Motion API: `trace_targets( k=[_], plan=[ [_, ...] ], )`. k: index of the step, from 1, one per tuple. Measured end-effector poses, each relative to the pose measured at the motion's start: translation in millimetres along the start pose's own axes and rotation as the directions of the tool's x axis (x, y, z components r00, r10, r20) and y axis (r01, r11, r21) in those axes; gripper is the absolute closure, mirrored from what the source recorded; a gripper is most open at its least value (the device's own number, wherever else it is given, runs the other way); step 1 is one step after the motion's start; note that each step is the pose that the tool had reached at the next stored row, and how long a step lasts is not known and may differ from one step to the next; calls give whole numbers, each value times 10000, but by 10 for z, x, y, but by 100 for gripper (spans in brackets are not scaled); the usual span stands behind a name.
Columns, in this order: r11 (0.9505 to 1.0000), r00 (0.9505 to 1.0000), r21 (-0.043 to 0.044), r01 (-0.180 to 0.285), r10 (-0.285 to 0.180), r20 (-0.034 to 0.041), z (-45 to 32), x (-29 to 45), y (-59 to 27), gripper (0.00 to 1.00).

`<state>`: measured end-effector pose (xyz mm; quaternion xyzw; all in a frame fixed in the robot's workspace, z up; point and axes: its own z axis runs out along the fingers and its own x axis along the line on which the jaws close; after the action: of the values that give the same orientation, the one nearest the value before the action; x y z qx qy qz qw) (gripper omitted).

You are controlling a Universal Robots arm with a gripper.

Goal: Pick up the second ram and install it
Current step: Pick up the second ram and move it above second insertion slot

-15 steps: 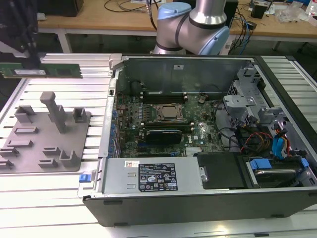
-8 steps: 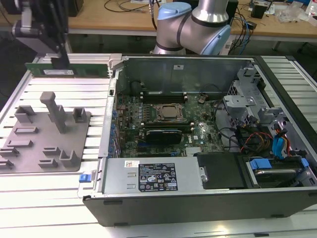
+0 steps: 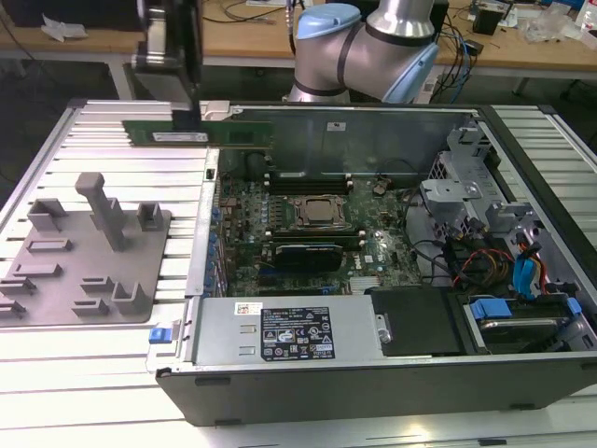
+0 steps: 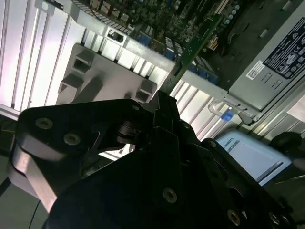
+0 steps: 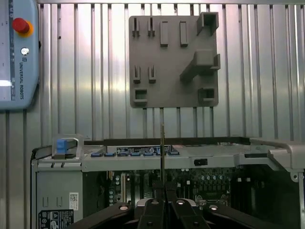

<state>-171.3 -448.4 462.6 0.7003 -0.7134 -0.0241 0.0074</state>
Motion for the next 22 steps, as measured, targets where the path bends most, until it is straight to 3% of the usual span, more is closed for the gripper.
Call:
trace_targets(
  k=[5,9,13,17,22],
  plan=[
    [10000,10000,0,-2,2,0,-6,-13,-269,91],
    [10000,10000,0,-2,2,-1,-8,-38,-382,91],
    [10000,10000,1,-2,2,1,12,-128,-792,91],
    [10000,10000,0,-1,1,0,71,-261,-1070,91],
    [10000,10000,1,-2,2,2,213,-469,-1189,91]
  ],
)
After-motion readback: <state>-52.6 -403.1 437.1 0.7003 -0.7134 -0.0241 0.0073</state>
